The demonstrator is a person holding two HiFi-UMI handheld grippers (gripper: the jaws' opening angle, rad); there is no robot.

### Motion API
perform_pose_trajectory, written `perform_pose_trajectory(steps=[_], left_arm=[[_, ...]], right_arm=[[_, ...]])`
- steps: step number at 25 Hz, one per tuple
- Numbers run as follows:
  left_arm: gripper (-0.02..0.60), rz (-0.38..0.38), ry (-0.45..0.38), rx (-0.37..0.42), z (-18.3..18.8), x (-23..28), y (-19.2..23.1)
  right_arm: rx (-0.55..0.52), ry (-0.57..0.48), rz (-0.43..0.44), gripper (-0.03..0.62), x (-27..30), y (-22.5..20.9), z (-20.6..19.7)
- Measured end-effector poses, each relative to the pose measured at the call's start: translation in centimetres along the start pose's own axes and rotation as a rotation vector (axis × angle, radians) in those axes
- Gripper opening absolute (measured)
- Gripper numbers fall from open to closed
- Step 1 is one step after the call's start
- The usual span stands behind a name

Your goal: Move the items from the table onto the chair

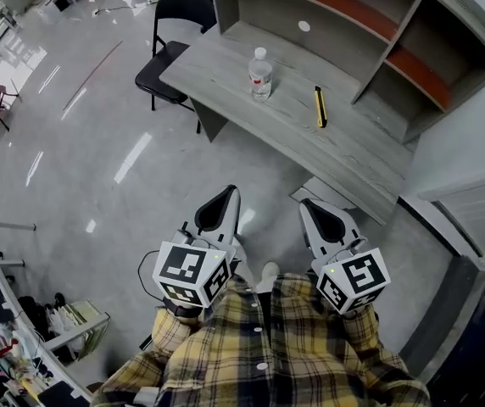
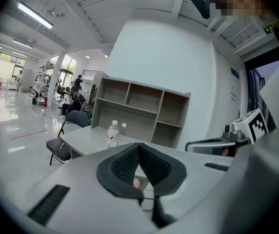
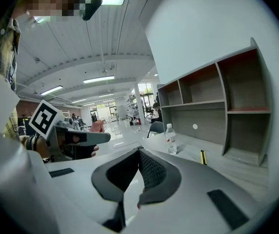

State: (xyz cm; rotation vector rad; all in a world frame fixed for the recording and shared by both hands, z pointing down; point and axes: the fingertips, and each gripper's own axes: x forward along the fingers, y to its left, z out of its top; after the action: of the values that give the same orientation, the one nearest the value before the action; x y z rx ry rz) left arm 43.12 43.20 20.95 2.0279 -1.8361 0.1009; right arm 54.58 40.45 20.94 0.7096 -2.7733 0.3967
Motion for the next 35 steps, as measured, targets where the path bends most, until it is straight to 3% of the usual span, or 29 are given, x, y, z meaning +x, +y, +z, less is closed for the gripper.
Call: perform_pose_trajectory(steps=[10,17,26,35], left_arm=[[0.005,-0.077,0.039,0.048,5.7,4.5,12.7],[0.005,-0.173,0.083,0.085,6.4,7.2,17.4],[0.005,-0.266,0.128,0.077,6.3,13.9,18.3],[0.005,-0.324,0.124,0.135,10.3,24.6,16.9]], right_arm=[[0.067,-0.002,-0.101,0.018,13.0,0.6,3.7],[0.134,0.029,-0.213,0.018,17.7,0.5,2.7],[0.194,0.071,-0.332,0.018,19.8,-5.5,1.7],[0.227,0.017,-0.348,0.018,24.5,-15.8,5.5]])
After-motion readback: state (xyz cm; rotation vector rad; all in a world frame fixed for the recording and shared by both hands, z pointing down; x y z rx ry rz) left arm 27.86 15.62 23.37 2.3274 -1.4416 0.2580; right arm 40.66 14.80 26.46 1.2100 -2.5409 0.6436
